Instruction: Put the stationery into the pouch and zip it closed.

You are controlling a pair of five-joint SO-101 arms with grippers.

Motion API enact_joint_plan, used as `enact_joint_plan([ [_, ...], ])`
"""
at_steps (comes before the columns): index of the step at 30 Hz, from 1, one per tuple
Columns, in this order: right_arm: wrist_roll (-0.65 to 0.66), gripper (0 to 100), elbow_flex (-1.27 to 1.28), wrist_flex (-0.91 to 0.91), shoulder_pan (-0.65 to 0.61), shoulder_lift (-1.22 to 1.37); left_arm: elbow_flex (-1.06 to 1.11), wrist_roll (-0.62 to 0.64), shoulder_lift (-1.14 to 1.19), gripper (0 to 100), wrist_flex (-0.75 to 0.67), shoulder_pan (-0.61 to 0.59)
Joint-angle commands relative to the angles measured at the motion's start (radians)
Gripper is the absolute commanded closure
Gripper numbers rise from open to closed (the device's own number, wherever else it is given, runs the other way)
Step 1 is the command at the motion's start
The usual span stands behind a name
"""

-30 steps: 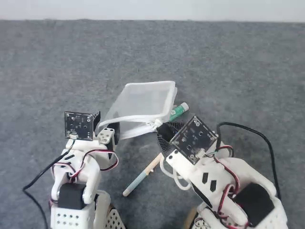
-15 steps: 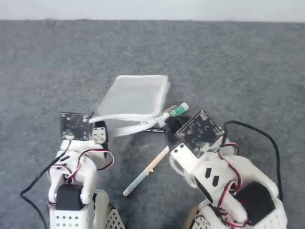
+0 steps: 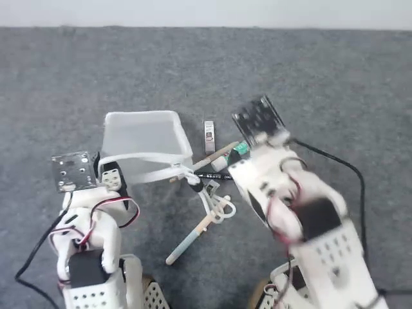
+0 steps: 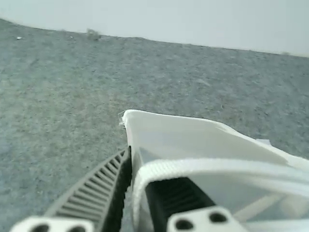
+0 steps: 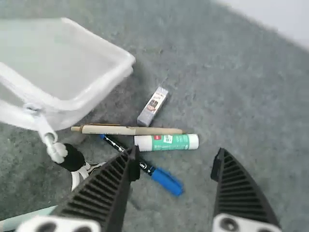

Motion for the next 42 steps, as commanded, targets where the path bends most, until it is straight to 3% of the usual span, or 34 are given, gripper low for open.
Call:
enact_joint_plan([
  [1,-0.057,77.5,-0.107,-0.027,0.027,0.170,-0.077,0.043,-0.002,99,0.000,-0.044],
  [11,-0.229,77.8,-0.281,-0.051,0.033,0.576,-0.090,0.048,0.005,99,0.005,-0.057],
  [20,-0.466,77.8,-0.445,-0.077,0.056,0.892,-0.088,0.046,0.005,99,0.005,-0.057],
  [31,-0.493,77.8,-0.637,-0.054,0.134,1.171,-0.088,0.046,0.003,99,0.005,-0.057],
  [38,-0.786,77.8,-0.712,-0.051,0.136,1.313,-0.088,0.046,0.002,99,0.005,-0.057],
  [42,-0.847,77.8,-0.746,-0.047,0.136,1.365,-0.087,0.044,0.000,99,0.005,-0.057],
])
